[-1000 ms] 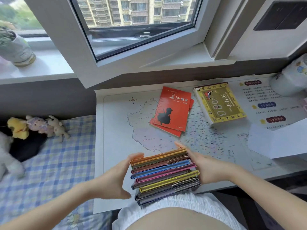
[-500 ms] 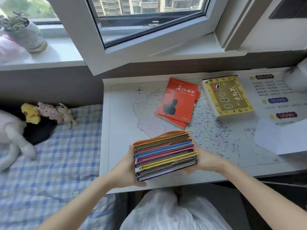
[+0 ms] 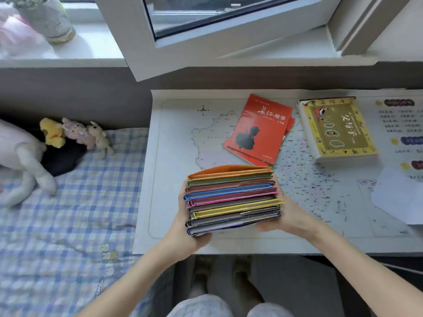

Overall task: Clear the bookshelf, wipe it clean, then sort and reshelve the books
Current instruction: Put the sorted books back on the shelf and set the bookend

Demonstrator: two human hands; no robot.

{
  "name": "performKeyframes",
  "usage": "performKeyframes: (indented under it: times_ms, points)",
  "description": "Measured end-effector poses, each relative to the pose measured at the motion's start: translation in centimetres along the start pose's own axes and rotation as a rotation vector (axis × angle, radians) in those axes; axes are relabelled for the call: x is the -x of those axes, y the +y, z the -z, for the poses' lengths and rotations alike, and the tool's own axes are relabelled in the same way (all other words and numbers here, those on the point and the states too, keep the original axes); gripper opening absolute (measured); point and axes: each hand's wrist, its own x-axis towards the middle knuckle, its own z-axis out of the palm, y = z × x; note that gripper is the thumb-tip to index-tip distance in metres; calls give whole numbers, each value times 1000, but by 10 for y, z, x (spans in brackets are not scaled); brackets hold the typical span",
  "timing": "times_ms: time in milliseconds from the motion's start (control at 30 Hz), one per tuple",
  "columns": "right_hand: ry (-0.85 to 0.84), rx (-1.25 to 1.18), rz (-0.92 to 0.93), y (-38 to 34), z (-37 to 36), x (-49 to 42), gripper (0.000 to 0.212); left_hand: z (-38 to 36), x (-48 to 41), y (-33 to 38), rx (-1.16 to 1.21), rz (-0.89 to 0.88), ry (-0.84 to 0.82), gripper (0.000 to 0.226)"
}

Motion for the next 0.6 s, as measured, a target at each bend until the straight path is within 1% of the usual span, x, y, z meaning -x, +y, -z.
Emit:
performKeyframes:
  times_ms: [67, 133, 233, 267, 300, 367, 500, 567, 600]
  points:
    - [10, -57, -14, 1, -3, 2, 93, -7, -5, 1, 27, 9, 27, 85]
    - [-5, -48, -2, 3, -2, 7, 95, -8, -8, 3, 13, 6, 36, 90]
    - [-67, 63, 11, 11, 2, 5, 117, 2, -15, -3, -110, -45, -12, 100]
    - [-87, 78, 9, 12, 4, 3, 119, 6, -20, -8, -165, -61, -21, 102]
    - [-87, 82, 12, 14, 4, 1, 115, 9, -23, -11, -204, -57, -21, 104]
    - [-47, 89, 13, 17, 4, -3, 108, 8, -28, -11, -182, -42, -8, 109]
    - [-17, 73, -37, 20, 3, -12, 115, 7, -36, -6, -83, -97, -8, 113]
    - [11, 41, -58, 18, 2, -11, 112, 7, -35, -6, -41, -122, 22, 115]
    - [31, 38, -69, 18, -1, -10, 108, 7, -33, -7, -31, -130, 32, 114]
